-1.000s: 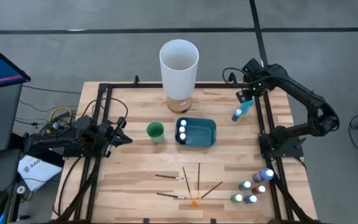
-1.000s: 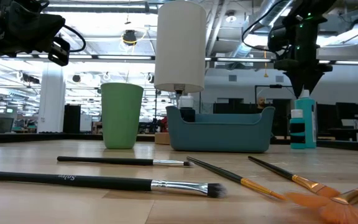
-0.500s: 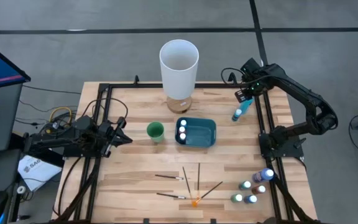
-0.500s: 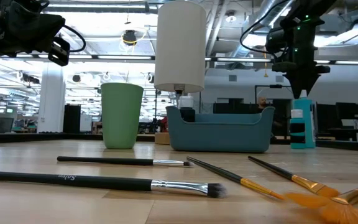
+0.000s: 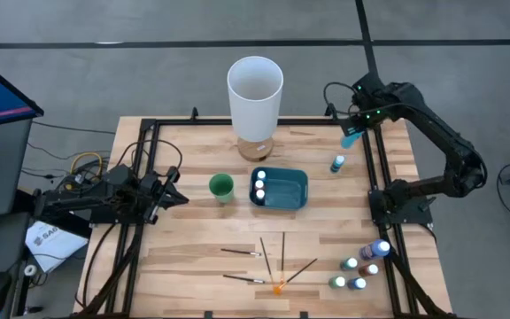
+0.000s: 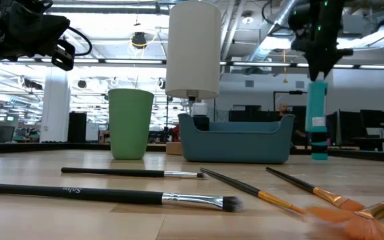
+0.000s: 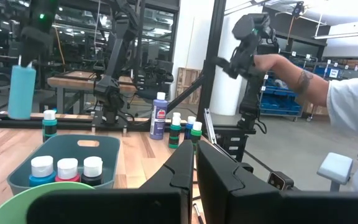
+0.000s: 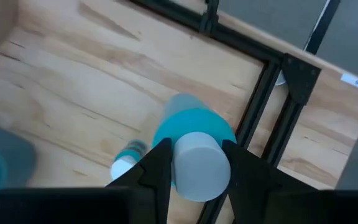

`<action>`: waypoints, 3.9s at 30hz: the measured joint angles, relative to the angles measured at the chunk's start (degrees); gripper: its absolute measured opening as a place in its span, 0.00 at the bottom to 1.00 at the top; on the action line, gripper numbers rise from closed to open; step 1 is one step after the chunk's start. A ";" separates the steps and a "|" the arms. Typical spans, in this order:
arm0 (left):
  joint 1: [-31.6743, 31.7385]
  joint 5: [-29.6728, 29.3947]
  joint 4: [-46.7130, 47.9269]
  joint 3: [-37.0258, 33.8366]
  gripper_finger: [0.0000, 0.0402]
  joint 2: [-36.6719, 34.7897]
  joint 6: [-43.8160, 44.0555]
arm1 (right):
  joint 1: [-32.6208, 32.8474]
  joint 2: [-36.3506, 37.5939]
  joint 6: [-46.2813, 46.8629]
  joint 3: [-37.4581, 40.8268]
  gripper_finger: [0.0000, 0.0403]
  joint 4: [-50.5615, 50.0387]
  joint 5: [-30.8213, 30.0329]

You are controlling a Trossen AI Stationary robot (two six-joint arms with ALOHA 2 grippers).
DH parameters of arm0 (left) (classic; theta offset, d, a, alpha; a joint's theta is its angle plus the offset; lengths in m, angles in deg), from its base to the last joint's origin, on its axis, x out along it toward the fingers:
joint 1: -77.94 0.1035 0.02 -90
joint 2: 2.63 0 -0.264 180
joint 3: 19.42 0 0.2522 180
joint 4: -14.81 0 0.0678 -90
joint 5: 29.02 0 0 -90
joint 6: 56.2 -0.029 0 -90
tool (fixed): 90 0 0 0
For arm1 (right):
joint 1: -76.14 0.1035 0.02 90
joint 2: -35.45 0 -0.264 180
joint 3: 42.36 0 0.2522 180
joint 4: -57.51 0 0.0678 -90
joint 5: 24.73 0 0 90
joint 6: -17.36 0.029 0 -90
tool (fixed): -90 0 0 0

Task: Pick & Place Paint Supplies
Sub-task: Put the large blue paint bottle into the green bin

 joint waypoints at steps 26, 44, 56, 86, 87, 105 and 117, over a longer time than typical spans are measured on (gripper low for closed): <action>-0.02 0.00 0.00 0.00 0.02 0.00 0.00 | 28.07 0.00 12.67 -12.99 0.27 -1.05 0.42; 0.00 0.00 0.00 -0.02 0.02 0.01 -0.01 | 41.13 -15.75 10.79 -18.87 0.27 6.53 1.08; 0.00 0.00 0.00 -0.01 0.02 0.00 0.00 | 43.40 -31.22 7.46 -33.26 0.30 -3.97 2.46; -0.01 0.00 0.00 -0.02 0.02 -0.01 0.00 | 42.83 -38.23 1.60 -31.85 0.30 2.64 5.06; 0.00 0.00 0.00 -0.02 0.02 0.01 -0.01 | 42.79 -38.23 1.47 -31.85 0.29 2.74 5.06; -0.02 0.00 0.00 -0.02 0.02 0.01 0.01 | 41.23 -38.18 0.35 -26.41 0.30 7.13 6.87; 0.00 0.00 0.00 0.00 0.02 0.01 -0.01 | 40.60 -38.05 0.10 -25.40 0.33 9.60 7.06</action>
